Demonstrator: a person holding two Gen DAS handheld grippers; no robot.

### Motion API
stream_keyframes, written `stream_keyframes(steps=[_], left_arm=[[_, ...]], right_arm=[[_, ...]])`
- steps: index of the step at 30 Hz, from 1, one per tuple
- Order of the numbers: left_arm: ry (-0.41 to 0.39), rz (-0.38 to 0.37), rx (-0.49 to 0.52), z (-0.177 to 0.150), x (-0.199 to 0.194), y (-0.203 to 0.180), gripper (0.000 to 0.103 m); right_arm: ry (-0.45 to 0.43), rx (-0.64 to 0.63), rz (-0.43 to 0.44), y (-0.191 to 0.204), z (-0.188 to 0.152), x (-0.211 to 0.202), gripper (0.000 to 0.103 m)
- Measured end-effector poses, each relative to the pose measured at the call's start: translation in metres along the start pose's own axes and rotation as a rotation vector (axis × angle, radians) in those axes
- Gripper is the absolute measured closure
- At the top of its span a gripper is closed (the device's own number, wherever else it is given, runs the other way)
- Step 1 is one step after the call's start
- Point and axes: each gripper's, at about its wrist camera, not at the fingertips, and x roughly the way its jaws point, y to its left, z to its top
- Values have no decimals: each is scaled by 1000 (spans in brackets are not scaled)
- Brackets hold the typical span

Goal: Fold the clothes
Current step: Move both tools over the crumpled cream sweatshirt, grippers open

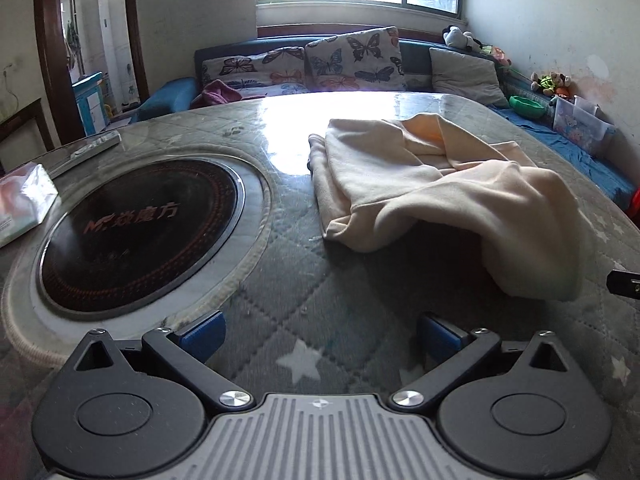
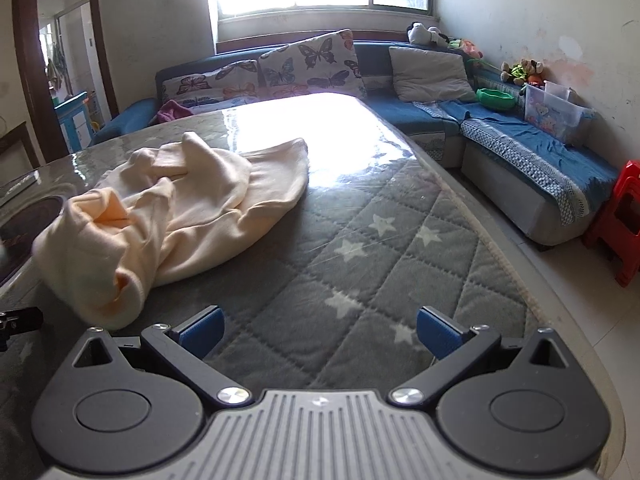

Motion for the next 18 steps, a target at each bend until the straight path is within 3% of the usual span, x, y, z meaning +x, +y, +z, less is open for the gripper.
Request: stream_keyframes(steps=[18], left_arm=[[29, 48, 11, -8, -32, -15, 0]], right_arm=[[12, -34, 92, 18, -14, -34, 0]])
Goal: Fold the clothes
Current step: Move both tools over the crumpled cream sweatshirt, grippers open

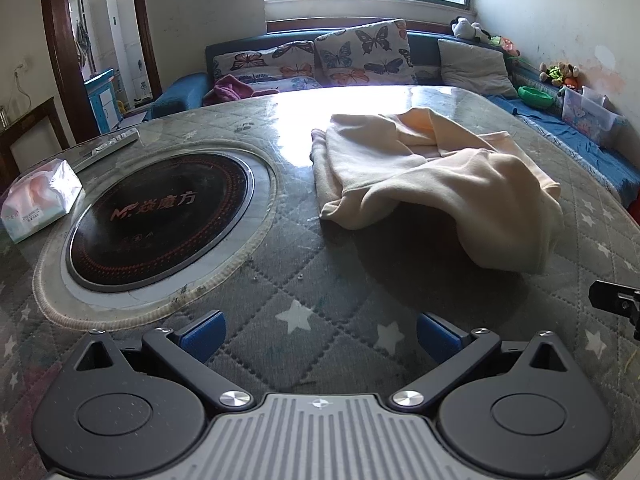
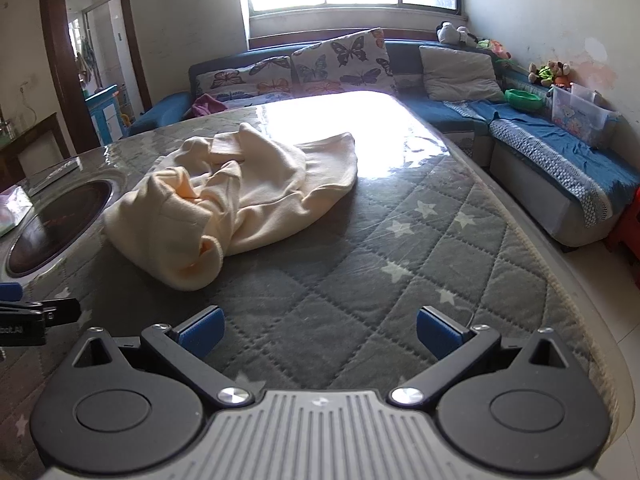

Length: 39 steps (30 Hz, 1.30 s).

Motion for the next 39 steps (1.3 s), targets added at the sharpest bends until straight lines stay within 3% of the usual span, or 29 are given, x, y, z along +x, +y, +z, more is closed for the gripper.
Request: stream_keyframes(steps=[17, 39], left_arm=[[11, -14, 21, 0, -20, -16, 0], [33, -49, 25, 9, -24, -24, 0]], right_arm=[[31, -92, 72, 30, -11, -22, 0], [32, -140, 96, 45, -6, -27, 0]])
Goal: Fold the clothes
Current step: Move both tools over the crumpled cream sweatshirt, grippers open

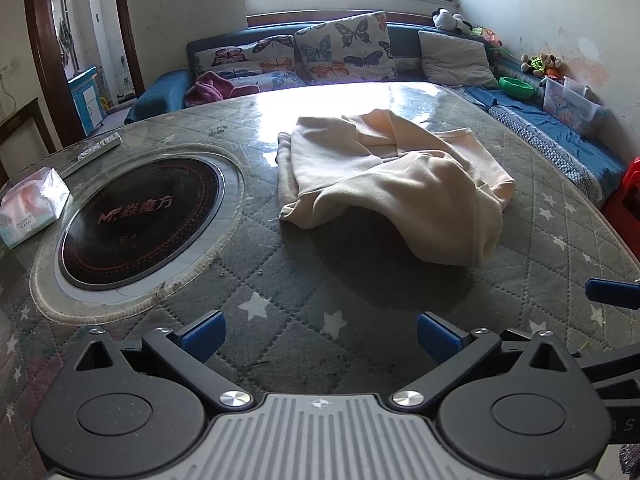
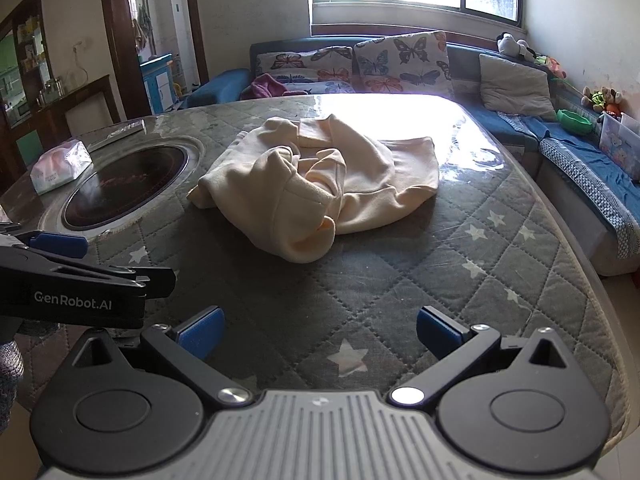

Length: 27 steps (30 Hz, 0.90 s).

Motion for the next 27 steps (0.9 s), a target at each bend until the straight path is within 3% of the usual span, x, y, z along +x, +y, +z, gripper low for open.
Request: stream_keyframes(steps=[27], left_arm=[[50, 16, 9, 8, 14, -6, 0]], right_arm=[[33, -2, 2, -2, 3, 15, 0]])
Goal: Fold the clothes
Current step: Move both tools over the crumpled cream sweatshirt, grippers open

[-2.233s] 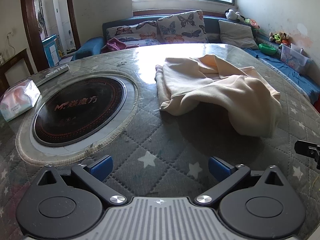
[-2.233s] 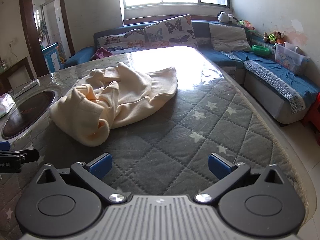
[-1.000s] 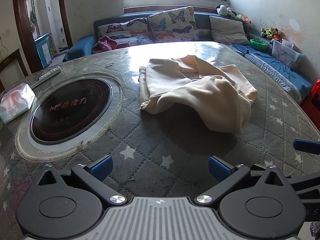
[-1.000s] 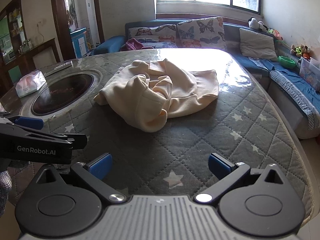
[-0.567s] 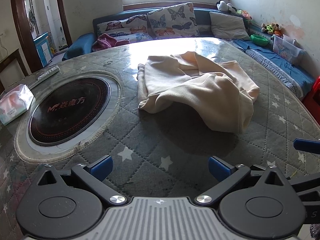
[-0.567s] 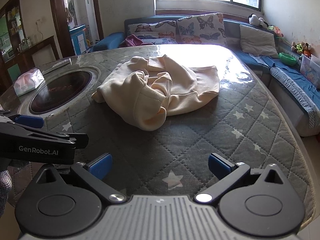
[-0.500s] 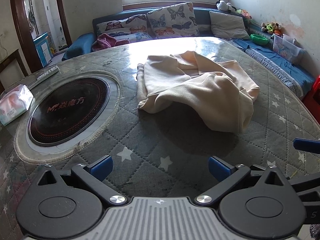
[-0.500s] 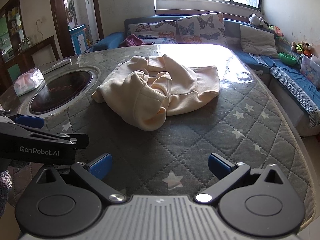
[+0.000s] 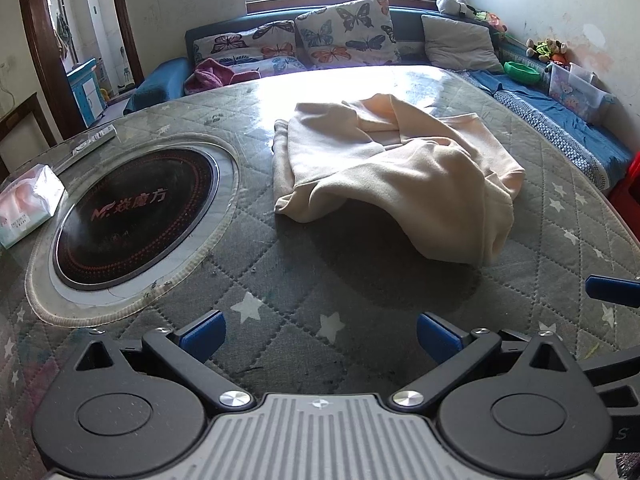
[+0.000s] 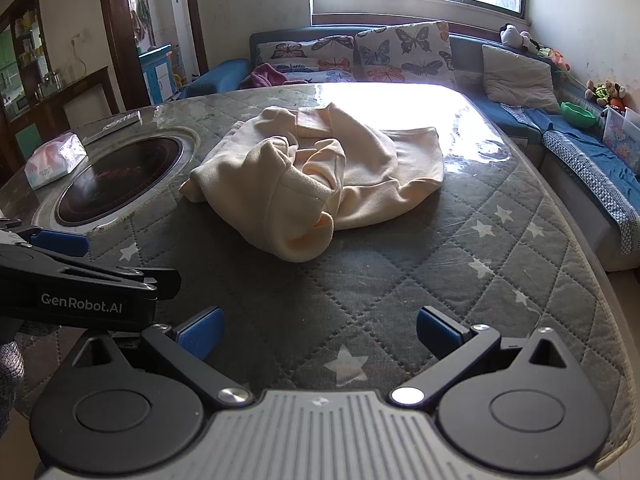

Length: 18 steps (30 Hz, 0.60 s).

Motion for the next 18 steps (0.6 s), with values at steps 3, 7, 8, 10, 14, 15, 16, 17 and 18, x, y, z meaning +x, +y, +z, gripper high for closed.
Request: stream_keyframes(steps=[3, 7, 8, 10, 14, 15, 16, 17, 18], left_arm=[[5, 2, -3, 1, 1, 1, 0], [8, 4, -5, 1, 3, 1, 0], [8, 5, -5, 2, 3, 1, 0], [9, 5, -6, 2, 4, 1, 0], [15, 5, -11, 3, 5, 2, 0], [16, 6, -12, 3, 6, 2, 0], [18, 6, -13, 3, 6, 3, 0], [19, 6, -14, 3, 6, 3, 0], [20, 6, -15, 3, 7, 3, 0]], right_arm=[[2, -1, -1, 0, 0, 1, 0], [6, -2, -1, 0, 1, 3, 0], [6, -2, -2, 0, 1, 3, 0], [7, -3, -2, 1, 2, 3, 0], [11, -4, -2, 1, 3, 4, 0], [12, -5, -3, 2, 3, 4, 0], [13, -6, -4, 2, 3, 5, 0], [14, -6, -4, 2, 4, 5, 0], [15, -7, -4, 2, 4, 5, 0]])
